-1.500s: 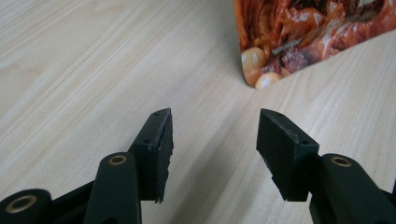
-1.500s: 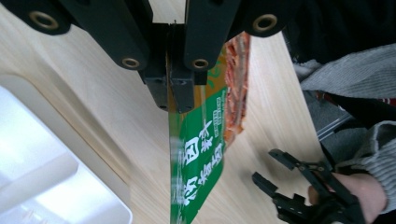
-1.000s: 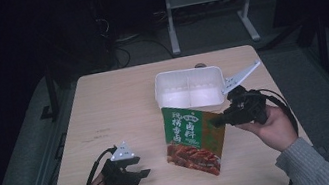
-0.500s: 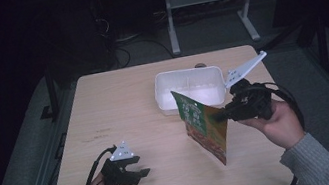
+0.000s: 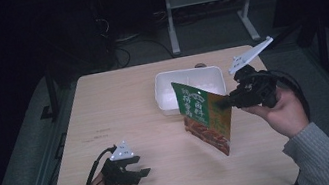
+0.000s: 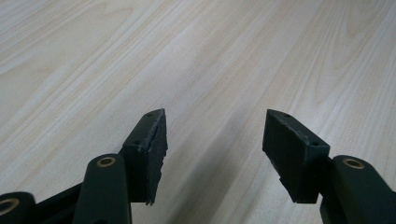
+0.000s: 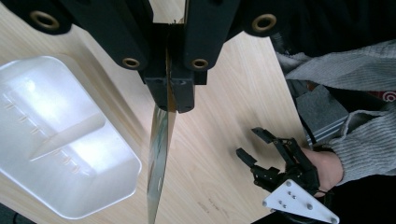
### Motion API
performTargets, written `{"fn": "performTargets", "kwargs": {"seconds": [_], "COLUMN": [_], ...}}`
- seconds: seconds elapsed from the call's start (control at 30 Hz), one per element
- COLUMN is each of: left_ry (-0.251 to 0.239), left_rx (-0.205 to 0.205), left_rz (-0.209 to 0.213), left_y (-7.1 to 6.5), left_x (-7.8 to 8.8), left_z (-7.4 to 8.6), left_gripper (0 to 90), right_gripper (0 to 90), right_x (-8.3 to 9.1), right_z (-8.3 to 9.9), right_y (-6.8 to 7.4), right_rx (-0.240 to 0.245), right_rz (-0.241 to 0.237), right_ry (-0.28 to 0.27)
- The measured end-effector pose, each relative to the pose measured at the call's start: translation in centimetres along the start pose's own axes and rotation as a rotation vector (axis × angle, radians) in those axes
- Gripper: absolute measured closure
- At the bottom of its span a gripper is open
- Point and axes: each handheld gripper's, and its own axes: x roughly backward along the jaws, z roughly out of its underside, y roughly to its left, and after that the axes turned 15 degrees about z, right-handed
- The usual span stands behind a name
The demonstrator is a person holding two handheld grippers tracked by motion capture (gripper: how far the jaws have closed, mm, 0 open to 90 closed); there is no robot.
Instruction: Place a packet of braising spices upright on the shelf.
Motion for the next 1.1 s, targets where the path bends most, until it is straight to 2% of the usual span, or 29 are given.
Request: {"fn": "performTargets", "kwargs": {"seconds": [0.4,1.1], "left_ry": [-0.002,-0.02], "left_rx": [0.007,0.024], "left_rz": [0.001,-0.003], "left_y": [0.1,0.4], "left_x": [-0.1,0.3], "left_z": [0.1,0.3], "left_gripper": [38.6,36.2], "right_gripper": [90.0,90.0], "right_x": [0.5,0.1], "right_z": [-1.1,-4.8], "right_y": [-1.5,-2.8], "right_rx": [-0.022,-0.033], "right_rz": [0.03,0.093], "right_ry": [-0.011,-0.029]}}
